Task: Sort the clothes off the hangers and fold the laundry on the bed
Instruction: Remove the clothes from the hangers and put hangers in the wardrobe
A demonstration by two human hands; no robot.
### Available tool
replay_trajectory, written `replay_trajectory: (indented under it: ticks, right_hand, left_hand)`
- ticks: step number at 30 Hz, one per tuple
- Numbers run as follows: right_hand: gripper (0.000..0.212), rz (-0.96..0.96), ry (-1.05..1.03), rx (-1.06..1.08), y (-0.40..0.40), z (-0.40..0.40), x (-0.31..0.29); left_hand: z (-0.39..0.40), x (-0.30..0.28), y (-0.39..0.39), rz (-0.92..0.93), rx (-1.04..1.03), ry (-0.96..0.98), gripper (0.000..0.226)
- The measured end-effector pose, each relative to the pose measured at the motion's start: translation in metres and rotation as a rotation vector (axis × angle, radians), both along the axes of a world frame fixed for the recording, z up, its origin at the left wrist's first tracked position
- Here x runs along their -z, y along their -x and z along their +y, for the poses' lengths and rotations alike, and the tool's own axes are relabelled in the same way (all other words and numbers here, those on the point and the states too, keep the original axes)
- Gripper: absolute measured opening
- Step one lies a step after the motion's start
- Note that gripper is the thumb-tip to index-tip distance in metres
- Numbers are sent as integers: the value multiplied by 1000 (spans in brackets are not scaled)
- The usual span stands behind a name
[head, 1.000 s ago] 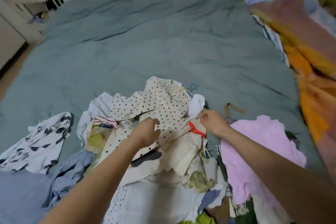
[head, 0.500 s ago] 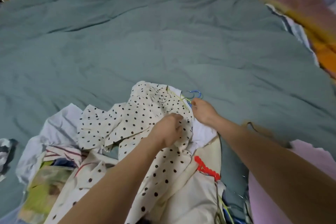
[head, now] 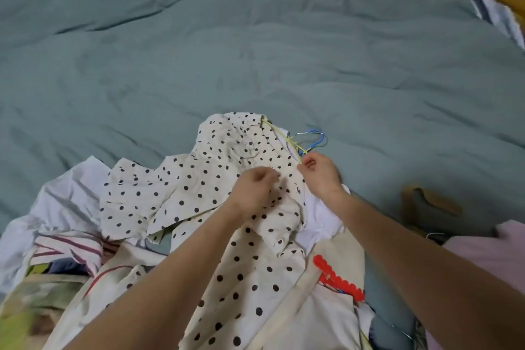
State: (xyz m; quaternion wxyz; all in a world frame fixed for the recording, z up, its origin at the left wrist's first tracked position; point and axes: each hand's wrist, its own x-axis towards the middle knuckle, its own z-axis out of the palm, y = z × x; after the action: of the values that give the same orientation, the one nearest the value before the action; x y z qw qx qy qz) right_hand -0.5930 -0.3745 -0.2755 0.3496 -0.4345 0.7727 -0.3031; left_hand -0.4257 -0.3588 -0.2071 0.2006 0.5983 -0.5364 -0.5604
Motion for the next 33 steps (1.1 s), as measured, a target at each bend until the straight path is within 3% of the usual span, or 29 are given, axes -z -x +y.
replay_trajectory:
  ticks: [3, 7, 11, 14, 16, 18, 20, 23, 28, 33]
  right_hand:
    - [22, -27, 238, -30, -12, 30, -29]
    - [8, -90, 349, -166, -26, 56, -53]
    - [12, -282, 261, -259, -16, 51, -64]
    - [11, -377, 155, -339, -7, 40, -60]
    - [8, -275, 113, -214, 3, 31, -46]
    - [8, 32, 19, -26, 22, 26, -24]
    - [26, 225, -146, 24, 35, 27, -9]
    - [36, 148, -317, -3, 42, 29, 3]
    - [48, -382, -382, 201, 44, 43, 13]
    - [27, -278, -236, 80, 39, 64, 15]
  left_hand:
    - [-21, -10, 10, 319, -270, -180, 13]
    - [-37, -17, 22, 565, -366, -317, 16]
    - [-40, -20, 23, 481, -195, -283, 18]
    - [-46, -18, 24, 407, -271, -261, 17]
    - [-51, -16, 23, 492, -360, -288, 21]
    - [-56, -18, 20, 586, -412, -311, 23]
    - [-61, -25, 17, 652, -421, -328, 22]
    - [-70, -31, 20, 728, -413, -403, 22]
    - [-68, -8, 54, 516, -274, -482, 16]
    - [-77, 32, 98, 244, -208, -373, 27]
